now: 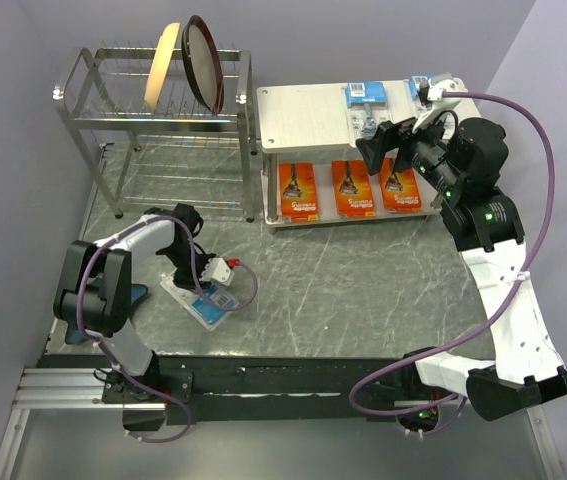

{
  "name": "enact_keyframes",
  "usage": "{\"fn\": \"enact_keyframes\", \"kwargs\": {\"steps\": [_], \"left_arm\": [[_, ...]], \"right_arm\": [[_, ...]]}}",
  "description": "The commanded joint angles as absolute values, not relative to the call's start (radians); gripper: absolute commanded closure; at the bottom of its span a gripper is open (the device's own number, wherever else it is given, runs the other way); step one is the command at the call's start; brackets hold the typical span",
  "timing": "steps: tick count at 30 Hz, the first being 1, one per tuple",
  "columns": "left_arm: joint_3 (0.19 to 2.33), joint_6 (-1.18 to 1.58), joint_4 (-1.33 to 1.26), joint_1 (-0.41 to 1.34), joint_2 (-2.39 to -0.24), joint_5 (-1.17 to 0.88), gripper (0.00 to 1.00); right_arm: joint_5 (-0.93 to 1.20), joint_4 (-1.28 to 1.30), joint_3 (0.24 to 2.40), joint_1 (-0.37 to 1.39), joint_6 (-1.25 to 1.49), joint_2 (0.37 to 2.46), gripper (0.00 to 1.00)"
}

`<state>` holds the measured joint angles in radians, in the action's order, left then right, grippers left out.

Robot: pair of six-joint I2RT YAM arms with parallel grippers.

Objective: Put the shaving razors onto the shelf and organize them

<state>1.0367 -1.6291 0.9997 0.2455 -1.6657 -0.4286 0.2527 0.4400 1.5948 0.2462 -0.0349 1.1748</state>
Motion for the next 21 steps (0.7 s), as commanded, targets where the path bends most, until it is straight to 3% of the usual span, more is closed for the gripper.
{"fn": "enact_keyframes", "kwargs": {"steps": [1, 6, 8, 12, 16, 21], "left_arm": [[1.005, -1.637, 0.930, 0.247, -1.701, -0.382, 0.57], [0.970, -1.631, 0.894, 0.247, -1.714, -0.354, 0.68], [0.963, -1.623, 0.903, 0.248, -1.700, -0.376, 0.81], [1.069, -1.508, 1.076, 0.294, -1.640, -0.497, 0.97], [1.308, -1.356, 1.285, 0.382, -1.591, -0.729, 0.99], [1.578, -0.997, 1.287, 0.480, -1.551, -0.932, 0.99]], "right_arm": [[0.241, 0.391, 1.578, 0.242, -0.038, 1.173, 0.00], [0.235, 0.390, 1.583, 0.242, -0.046, 1.183, 0.00], [0.224, 0.390, 1.582, 0.244, -0.049, 1.184, 0.00], [0.198, 0.400, 1.589, 0.241, -0.067, 1.184, 0.00], [0.094, 0.388, 1.575, 0.229, -0.046, 1.167, 0.00], [-0.099, 0.370, 1.588, 0.129, 0.092, 1.164, 0.00]]}}
